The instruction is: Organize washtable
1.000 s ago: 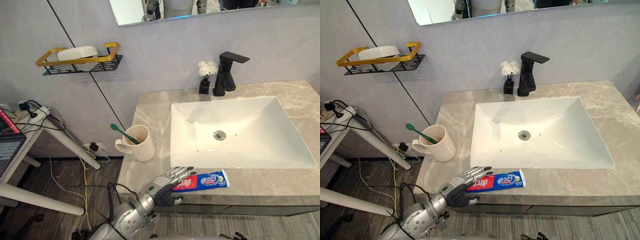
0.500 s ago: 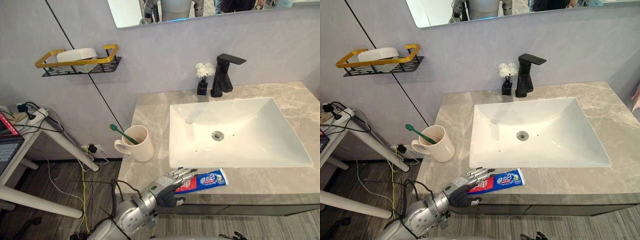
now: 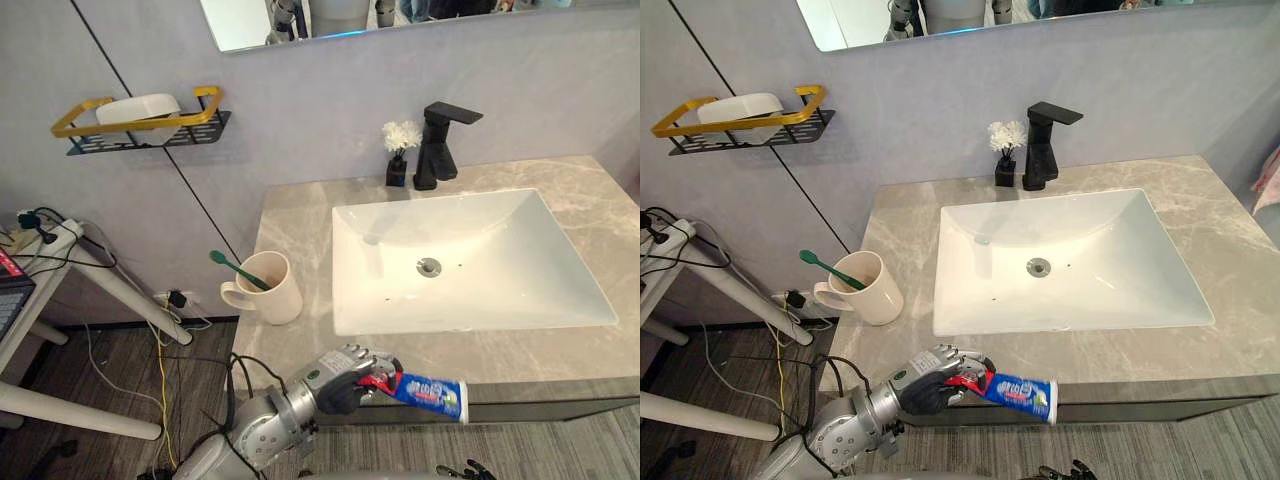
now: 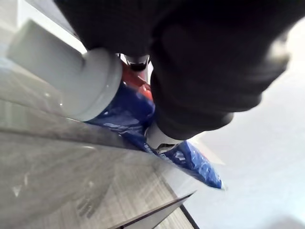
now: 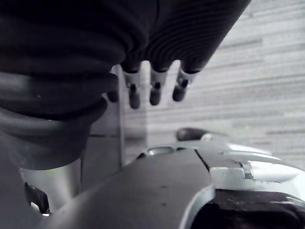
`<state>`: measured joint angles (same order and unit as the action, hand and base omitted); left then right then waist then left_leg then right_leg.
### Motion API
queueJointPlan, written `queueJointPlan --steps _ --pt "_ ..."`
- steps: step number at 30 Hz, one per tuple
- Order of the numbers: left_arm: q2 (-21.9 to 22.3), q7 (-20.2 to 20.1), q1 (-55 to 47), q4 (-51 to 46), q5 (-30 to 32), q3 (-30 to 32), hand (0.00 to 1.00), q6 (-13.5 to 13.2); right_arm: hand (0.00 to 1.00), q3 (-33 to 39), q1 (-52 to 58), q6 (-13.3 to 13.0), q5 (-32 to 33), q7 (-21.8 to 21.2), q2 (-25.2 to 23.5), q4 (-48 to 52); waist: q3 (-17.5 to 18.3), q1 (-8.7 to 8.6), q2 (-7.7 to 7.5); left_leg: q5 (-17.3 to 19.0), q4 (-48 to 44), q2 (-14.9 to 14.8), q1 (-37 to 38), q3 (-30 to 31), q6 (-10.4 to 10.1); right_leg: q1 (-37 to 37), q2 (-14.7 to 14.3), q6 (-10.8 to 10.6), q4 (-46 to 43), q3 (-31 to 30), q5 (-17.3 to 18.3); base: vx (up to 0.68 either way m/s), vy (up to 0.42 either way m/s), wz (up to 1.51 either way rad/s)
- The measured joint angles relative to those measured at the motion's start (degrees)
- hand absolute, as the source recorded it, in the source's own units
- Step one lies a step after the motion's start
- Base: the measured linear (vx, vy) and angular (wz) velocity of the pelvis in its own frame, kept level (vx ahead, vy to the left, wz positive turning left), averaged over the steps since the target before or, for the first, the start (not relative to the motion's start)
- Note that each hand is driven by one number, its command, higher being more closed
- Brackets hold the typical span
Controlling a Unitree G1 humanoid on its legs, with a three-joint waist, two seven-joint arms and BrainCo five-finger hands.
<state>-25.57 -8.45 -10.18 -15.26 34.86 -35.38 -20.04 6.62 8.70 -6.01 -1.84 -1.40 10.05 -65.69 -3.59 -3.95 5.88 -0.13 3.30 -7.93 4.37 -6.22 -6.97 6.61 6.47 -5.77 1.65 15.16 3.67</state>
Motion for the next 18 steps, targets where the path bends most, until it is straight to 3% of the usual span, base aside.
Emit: queueJointPlan --steps 6,18 --pt "0.50 3.35 -2.16 0.29 4.14 0.22 1.00 -1.72 0.00 -0.79 0.24 -0.38 1.71 0.20 0.17 0.37 -0.04 -0.15 0.14 0.12 -0.37 -0.19 -0.08 -1.08 0.01 -0.95 -0.05 0.08 -0.32 -1.34 -0.35 -0.03 0.008 -0.11" --pt "4.87 8.69 -5.94 1.34 9.41 5.47 1.00 -1.35 0.00 -0.80 1.75 -1.38 1.83 1.33 0.33 2.75 -0.17 -0.17 1.03 0.10 -0.74 -0.07 -0.27 -0.63 0.02 -0.88 0.03 0.01 -0.31 -1.16 -0.57 -0.02 0.005 0.00"
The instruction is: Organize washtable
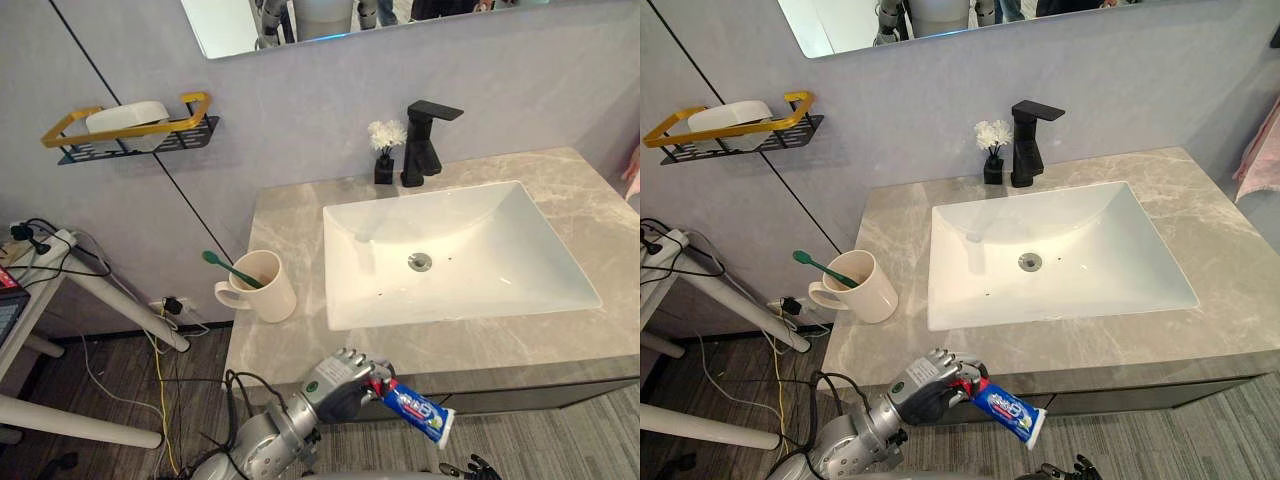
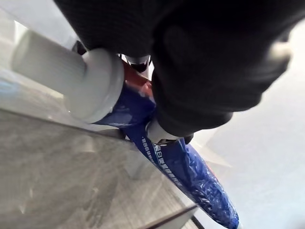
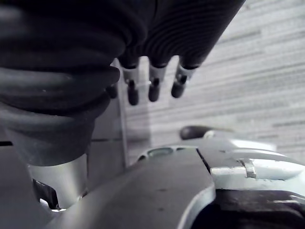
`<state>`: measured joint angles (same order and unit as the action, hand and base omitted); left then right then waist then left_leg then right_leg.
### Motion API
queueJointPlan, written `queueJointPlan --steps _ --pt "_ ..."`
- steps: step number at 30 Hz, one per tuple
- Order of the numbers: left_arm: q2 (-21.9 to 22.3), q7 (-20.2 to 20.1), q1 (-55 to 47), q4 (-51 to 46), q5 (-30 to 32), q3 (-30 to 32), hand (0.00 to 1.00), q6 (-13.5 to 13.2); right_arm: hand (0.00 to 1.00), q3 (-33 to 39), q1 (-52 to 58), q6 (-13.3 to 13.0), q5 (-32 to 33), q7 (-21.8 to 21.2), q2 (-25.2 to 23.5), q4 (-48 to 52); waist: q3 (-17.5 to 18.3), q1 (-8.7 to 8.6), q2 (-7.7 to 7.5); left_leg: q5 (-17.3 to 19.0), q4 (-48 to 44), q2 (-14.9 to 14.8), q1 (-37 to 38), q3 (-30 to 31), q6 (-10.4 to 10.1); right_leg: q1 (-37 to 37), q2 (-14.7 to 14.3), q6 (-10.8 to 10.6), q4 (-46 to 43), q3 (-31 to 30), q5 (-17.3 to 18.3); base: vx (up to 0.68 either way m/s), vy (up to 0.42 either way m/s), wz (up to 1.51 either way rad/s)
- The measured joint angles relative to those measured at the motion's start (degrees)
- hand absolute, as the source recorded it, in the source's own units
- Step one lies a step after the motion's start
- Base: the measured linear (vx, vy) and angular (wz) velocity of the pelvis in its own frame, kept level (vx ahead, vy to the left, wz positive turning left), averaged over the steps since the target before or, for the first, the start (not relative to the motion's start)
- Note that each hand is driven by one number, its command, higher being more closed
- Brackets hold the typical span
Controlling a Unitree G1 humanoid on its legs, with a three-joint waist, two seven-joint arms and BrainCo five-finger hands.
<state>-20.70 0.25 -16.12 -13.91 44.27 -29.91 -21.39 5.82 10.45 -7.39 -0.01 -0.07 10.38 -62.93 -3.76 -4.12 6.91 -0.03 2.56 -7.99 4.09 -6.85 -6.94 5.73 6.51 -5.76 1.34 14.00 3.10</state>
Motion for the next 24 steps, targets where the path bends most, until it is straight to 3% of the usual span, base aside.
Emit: queueJointPlan --steps 7,13,15,24 --pt "3.72 1.99 -0.97 -0.16 1.25 2.90 1.00 1.47 0.00 -0.06 0.30 -0.01 0.01 -0.02 0.04 0.50 0.08 0.04 0.12 -0.02 0.28 0.03 0.02 0.12 0.01 0.07 -0.05 0.01 0.15 0.13 -0.03 0.00 0.000 0.00" --pt "4.96 6.30 1.01 -1.11 0.29 8.64 1.00 7.25 0.00 -0.18 0.82 -0.02 0.09 0.00 0.04 1.25 0.09 0.16 0.12 -0.03 0.37 0.03 0.02 0.18 0.01 0.17 -0.05 0.01 0.23 0.26 -0.05 0.00 0.000 0.00" --pt "4.38 6.32 1.46 -2.18 -0.75 9.32 1.00 7.80 0.00 -0.34 0.95 -0.01 0.12 0.02 0.05 1.22 0.13 0.32 0.03 -0.03 0.45 0.08 0.02 0.25 0.01 0.25 -0.03 -0.01 0.32 0.37 -0.07 0.00 0.000 0.02" --pt "3.17 6.04 6.70 -6.91 -7.75 2.14 1.00 7.34 0.00 -1.38 0.91 -0.03 0.24 0.14 0.20 0.76 0.46 0.35 -0.30 -0.02 0.42 0.06 0.48 0.40 0.01 1.15 -0.04 0.06 0.70 0.81 -0.18 0.00 0.001 0.02"
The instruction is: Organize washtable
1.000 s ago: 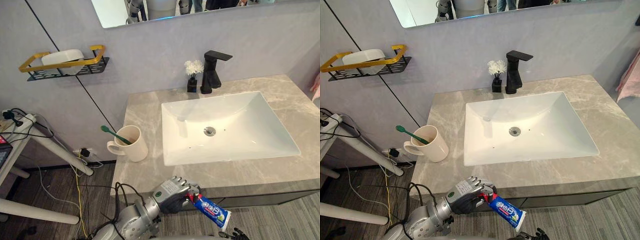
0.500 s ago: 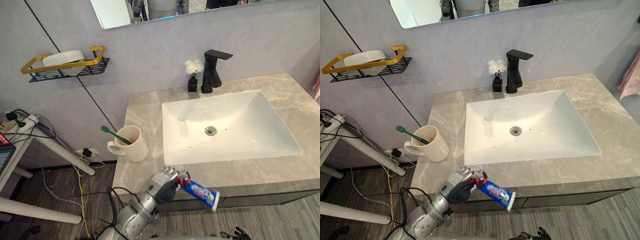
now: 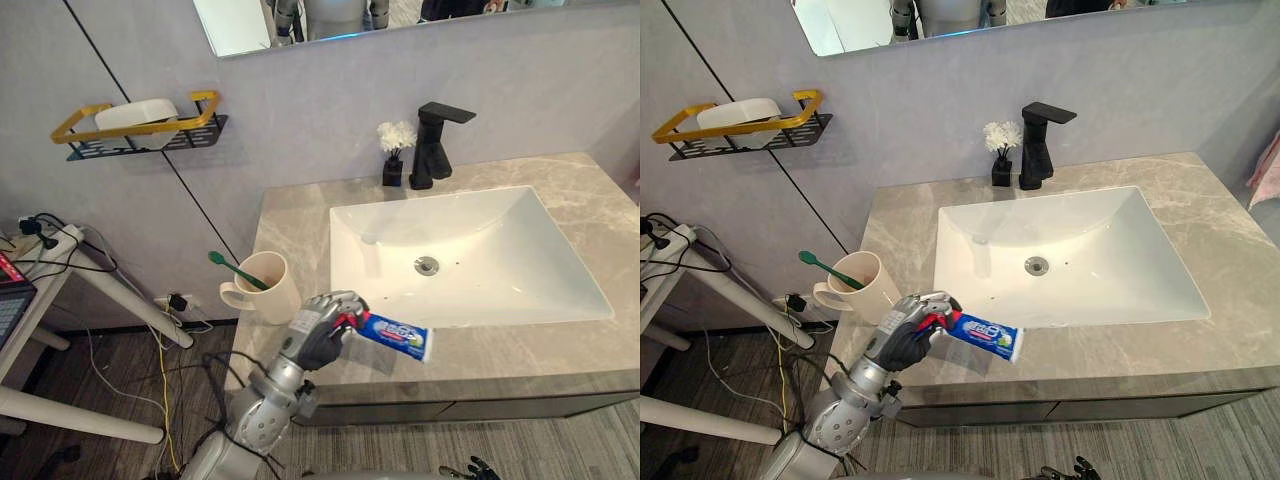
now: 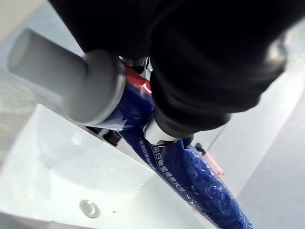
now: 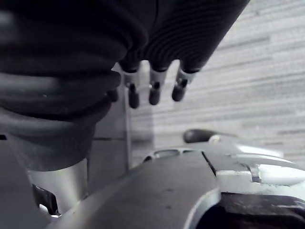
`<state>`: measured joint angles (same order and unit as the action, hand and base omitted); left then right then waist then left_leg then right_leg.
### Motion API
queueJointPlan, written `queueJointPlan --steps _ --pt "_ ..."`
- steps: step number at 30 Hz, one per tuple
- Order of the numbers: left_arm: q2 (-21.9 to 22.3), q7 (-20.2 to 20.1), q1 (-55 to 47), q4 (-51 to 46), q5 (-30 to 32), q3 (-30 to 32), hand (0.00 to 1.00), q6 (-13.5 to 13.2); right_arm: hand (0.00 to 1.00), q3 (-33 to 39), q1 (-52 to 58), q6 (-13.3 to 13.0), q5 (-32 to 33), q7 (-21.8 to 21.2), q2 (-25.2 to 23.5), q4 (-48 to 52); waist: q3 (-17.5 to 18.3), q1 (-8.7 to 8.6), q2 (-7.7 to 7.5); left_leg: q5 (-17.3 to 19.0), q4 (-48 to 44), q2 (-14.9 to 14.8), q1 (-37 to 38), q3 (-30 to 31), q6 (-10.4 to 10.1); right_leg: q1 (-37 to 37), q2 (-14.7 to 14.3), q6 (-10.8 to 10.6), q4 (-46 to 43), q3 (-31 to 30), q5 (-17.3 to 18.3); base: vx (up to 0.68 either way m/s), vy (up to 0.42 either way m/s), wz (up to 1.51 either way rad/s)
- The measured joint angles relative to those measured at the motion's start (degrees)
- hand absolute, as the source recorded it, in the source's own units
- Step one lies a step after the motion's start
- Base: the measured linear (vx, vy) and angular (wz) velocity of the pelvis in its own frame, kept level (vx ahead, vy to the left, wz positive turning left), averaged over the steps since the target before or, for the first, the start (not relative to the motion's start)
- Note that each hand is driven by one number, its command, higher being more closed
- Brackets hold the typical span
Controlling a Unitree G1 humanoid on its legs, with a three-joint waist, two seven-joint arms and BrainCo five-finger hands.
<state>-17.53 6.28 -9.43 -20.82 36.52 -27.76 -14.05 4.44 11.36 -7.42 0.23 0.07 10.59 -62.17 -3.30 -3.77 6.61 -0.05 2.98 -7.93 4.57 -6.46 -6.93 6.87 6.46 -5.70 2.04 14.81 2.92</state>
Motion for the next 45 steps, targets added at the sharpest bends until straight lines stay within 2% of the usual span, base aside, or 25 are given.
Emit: queueJointPlan --steps 8,14,18,23,25,29,32,34,35,36,38,41,45 --pt "3.64 -0.21 8.28 -1.38 -3.46 -5.77 1.00 0.04 0.00 0.01 0.43 -0.03 1.55 -0.06 -0.05 -0.59 0.88 -0.10 -0.18 0.02 -0.01 -0.24 0.17 -1.86 -0.02 -1.06 -0.14 0.05 -0.08 -2.44 -0.29 -0.01 0.004 -0.12" --pt "6.09 -1.59 15.25 0.32 -10.25 -9.98 1.00 0.16 0.00 0.08 0.70 0.01 1.99 -0.05 -0.32 -0.48 1.21 -0.45 -0.67 0.05 0.04 -0.44 1.30 -4.38 -0.05 -1.33 -0.29 0.09 -0.08 -4.51 -0.71 -0.01 0.006 -0.19" --pt "8.34 -2.38 18.93 2.58 -13.68 -10.06 1.00 1.03 0.00 0.14 1.28 -0.03 2.70 -0.15 -0.47 0.90 1.46 -0.56 -0.80 0.89 0.02 -0.94 1.61 -7.70 -0.17 -3.36 -0.74 0.09 -0.33 -7.72 -1.27 -0.04 0.013 -0.44" --pt "9.81 -2.38 23.42 5.84 -15.66 -9.35 1.00 2.59 0.00 0.34 3.87 -0.03 6.21 -0.41 -1.41 6.18 1.82 -1.95 -1.87 1.38 0.03 -1.20 2.77 -13.72 -0.32 -5.74 -1.54 0.06 -0.42 -13.88 -2.50 0.00 0.011 -0.66" --pt "10.75 -2.37 24.48 6.35 -15.66 -8.18 1.00 2.75 0.00 0.31 6.13 0.12 6.58 -0.55 -1.76 11.08 1.74 -1.98 -2.46 1.63 0.04 -1.24 3.60 -15.86 -0.41 -6.45 -1.86 0.01 -0.58 -16.37 -2.93 -0.01 0.012 -0.69" --pt "10.98 -2.21 27.57 7.50 -15.60 -4.12 1.00 3.87 0.00 -1.62 13.95 0.21 6.96 -4.65 -3.09 35.15 1.35 -2.48 -4.20 3.39 -0.24 -1.33 6.02 -21.23 -0.67 -7.44 -2.86 -0.36 -0.77 -21.69 -3.92 -0.04 0.013 -0.64" --pt "10.98 -2.08 28.63 7.66 -15.59 -2.15 1.00 4.30 0.00 -2.10 16.21 0.21 7.04 -7.22 -2.96 47.15 1.46 -3.16 -5.84 4.56 -1.88 -1.28 5.93 -22.92 -0.66 -8.06 -2.84 -0.72 -0.79 -23.63 -4.39 -0.06 0.009 -0.40" --pt "11.03 -1.94 29.72 7.68 -15.44 -0.63 1.00 4.54 0.00 -1.86 19.43 -0.01 10.85 -10.46 -1.65 63.12 1.23 -3.46 -6.48 4.90 -2.22 -0.93 6.23 -24.02 -0.44 -8.26 -2.72 -1.12 -0.77 -24.89 -4.78 -0.05 0.005 -0.25" --pt "11.02 -1.80 30.17 7.71 -15.39 -0.50 1.00 4.75 0.00 -1.68 20.28 -0.32 12.44 -11.49 -1.05 66.85 1.08 -3.45 -6.81 4.92 -2.26 -0.88 6.29 -24.12 -0.42 -8.25 -2.70 -1.16 -0.80 -25.03 -4.82 -0.04 -0.004 -0.09" --pt "11.02 -1.24 31.05 7.91 -14.48 0.41 1.00 4.79 0.00 0.06 21.42 -0.98 17.09 -14.28 -0.30 74.61 0.91 -3.34 -7.51 4.93 -2.40 -0.89 6.29 -24.26 -0.40 -8.30 -2.73 -1.24 -0.81 -25.27 -4.95 -0.02 -0.012 -0.06" --pt "11.03 -0.85 31.04 7.91 -13.46 2.24 1.00 5.07 0.00 3.50 21.54 -1.46 22.63 -17.12 -0.40 81.32 0.82 -3.40 -8.22 4.94 -2.67 -0.96 6.28 -24.36 -0.40 -8.28 -2.78 -1.24 -0.81 -25.44 -5.02 -0.02 -0.030 -0.05" --pt "11.02 -0.82 31.03 7.91 -13.18 4.10 1.00 5.47 0.00 8.15 20.38 -2.48 30.01 -20.05 -0.51 85.91 0.89 -3.39 -8.42 4.98 -2.78 -0.92 6.26 -24.18 -0.39 -8.16 -2.67 -1.31 -0.83 -25.33 -5.07 -0.01 -0.012 0.00" --pt "11.05 -0.83 31.02 7.91 -13.24 4.32 1.00 5.50 0.00 9.80 17.67 -2.62 36.02 -20.11 -1.50 86.51 0.92 -3.36 -8.30 4.97 -2.90 -0.93 6.15 -23.40 -0.38 -7.78 -2.49 -1.36 -0.82 -24.55 -5.09 -0.02 -0.025 0.09"
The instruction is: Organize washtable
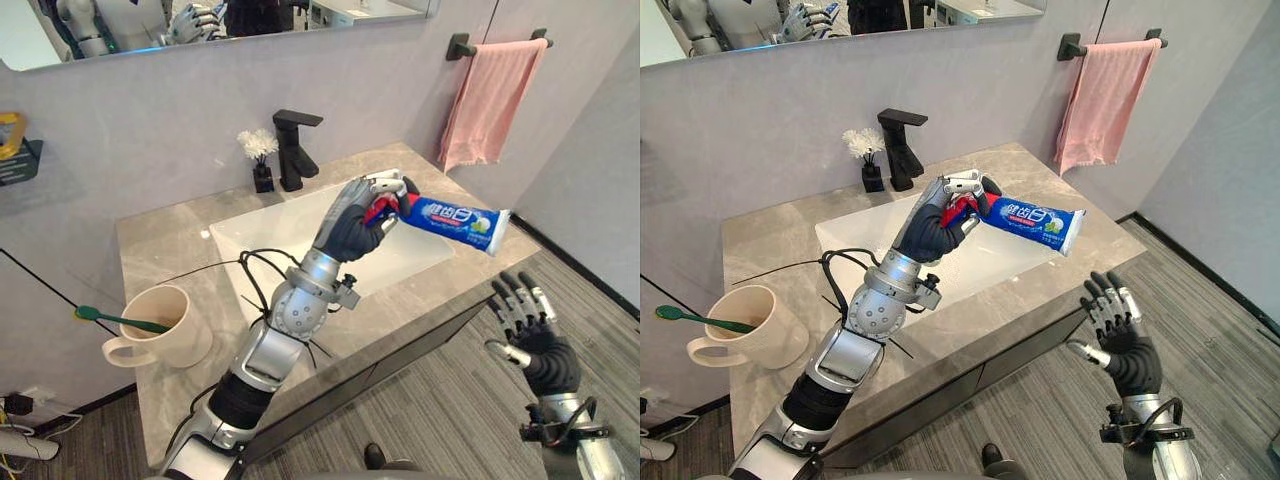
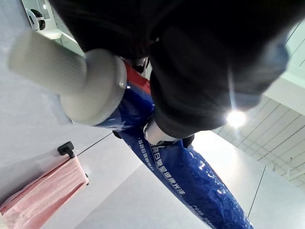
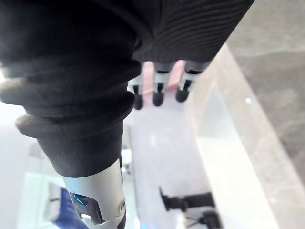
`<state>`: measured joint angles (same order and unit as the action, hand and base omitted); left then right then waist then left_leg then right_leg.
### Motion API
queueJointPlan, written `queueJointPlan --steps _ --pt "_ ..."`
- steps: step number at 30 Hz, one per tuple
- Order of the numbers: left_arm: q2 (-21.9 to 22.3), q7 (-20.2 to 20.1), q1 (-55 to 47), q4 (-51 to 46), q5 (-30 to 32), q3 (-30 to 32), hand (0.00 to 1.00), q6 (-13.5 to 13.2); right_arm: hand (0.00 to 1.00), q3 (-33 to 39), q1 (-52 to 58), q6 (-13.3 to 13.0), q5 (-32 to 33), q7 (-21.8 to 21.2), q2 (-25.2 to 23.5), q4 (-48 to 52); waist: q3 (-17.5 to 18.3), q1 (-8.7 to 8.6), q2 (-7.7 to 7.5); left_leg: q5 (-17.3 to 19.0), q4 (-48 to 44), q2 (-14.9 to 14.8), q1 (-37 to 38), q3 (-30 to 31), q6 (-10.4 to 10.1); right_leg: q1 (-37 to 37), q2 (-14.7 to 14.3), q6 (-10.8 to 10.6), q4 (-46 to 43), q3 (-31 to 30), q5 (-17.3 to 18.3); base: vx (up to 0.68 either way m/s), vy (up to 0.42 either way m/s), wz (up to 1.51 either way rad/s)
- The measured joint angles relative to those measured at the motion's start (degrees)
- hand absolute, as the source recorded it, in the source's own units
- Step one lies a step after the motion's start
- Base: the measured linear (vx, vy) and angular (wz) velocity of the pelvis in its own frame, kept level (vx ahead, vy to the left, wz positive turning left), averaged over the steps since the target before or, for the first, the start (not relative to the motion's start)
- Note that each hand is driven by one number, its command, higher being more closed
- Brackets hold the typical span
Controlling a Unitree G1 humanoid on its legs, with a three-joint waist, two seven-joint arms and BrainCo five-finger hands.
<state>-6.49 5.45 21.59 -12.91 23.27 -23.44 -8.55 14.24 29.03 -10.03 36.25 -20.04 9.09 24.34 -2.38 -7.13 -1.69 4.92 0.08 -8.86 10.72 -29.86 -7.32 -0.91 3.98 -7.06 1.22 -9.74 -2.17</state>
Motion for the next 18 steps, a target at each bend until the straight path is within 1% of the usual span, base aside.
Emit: queueJointPlan --steps 3,5,6,8,9,10,12,15,18 --pt "0.37 0.01 -0.03 0.00 -0.14 0.00 1.00 0.00 0.00 1.97 -1.19 -0.96 1.77 1.83 -0.89 1.87 -0.01 0.09 0.25 -0.01 -0.09 0.03 0.02 1.05 0.02 0.69 0.24 -0.03 0.07 0.91 0.02 -0.03 -0.021 0.15" --pt "0.86 0.41 -0.03 0.02 -0.56 0.01 1.00 -0.02 0.00 2.07 -3.01 -2.45 1.81 4.29 -1.47 2.20 0.06 0.22 0.30 -0.03 -0.12 0.05 -0.15 1.72 0.04 0.79 0.38 -0.04 0.04 1.45 0.03 -0.04 -0.023 0.13" --pt "0.88 0.72 -0.04 0.12 -0.79 -0.01 1.00 -0.02 0.00 1.85 -3.56 -2.78 1.47 5.15 -1.53 2.20 0.13 0.25 0.41 -0.04 -0.13 0.07 -0.22 1.89 0.05 0.79 0.40 -0.04 0.04 1.56 0.03 -0.04 -0.031 0.08" --pt "1.42 1.29 -0.04 0.89 -1.36 -0.02 1.00 -0.02 0.00 1.05 -5.54 -3.54 1.30 7.39 -1.87 2.21 0.68 0.34 1.21 -0.06 -0.15 0.09 -0.42 2.40 0.07 0.82 0.46 -0.04 0.04 1.92 0.03 -0.02 -0.030 0.09" --pt "1.67 1.44 -0.04 1.18 -1.41 -0.01 1.00 -0.02 0.00 0.56 -6.01 -3.68 1.31 7.70 -1.86 2.20 0.84 0.40 1.47 -0.06 -0.17 0.09 -0.49 2.52 0.07 0.83 0.47 -0.04 0.05 2.02 0.03 -0.01 -0.027 0.10" --pt "2.05 2.18 -0.04 1.82 -1.71 -0.11 1.00 -0.02 0.00 -0.81 -6.83 -4.01 1.31 8.10 -1.87 2.21 1.10 0.42 1.88 -0.07 -0.32 0.06 -0.78 2.90 0.08 0.83 0.53 -0.04 0.08 2.34 0.03 0.00 -0.022 0.11" --pt "2.63 2.32 -0.04 2.33 -2.22 -0.20 1.00 -0.01 0.00 -3.53 -7.53 -4.55 1.26 8.83 -1.91 2.21 1.29 0.49 2.20 -0.15 -0.52 -0.01 -1.27 3.66 0.18 0.93 0.67 -0.04 0.11 3.38 0.03 -0.01 -0.030 0.21" --pt "3.51 2.49 -0.04 2.36 -2.39 -1.46 1.00 -0.04 0.00 -6.50 -8.22 -4.63 0.81 9.09 -2.05 2.21 1.32 1.56 2.23 -0.22 -0.73 -0.06 -1.48 5.30 0.28 1.83 0.91 -0.05 0.29 5.05 0.04 -0.02 -0.022 0.29" --pt "3.53 3.26 -0.03 2.67 -2.40 -2.73 1.00 -0.09 0.00 -10.22 -11.50 -4.96 0.95 9.78 -2.72 2.19 1.33 1.99 2.19 -0.45 -0.89 0.29 -2.16 7.07 0.60 2.30 1.52 -0.24 0.31 6.75 0.17 -0.03 -0.010 0.30"
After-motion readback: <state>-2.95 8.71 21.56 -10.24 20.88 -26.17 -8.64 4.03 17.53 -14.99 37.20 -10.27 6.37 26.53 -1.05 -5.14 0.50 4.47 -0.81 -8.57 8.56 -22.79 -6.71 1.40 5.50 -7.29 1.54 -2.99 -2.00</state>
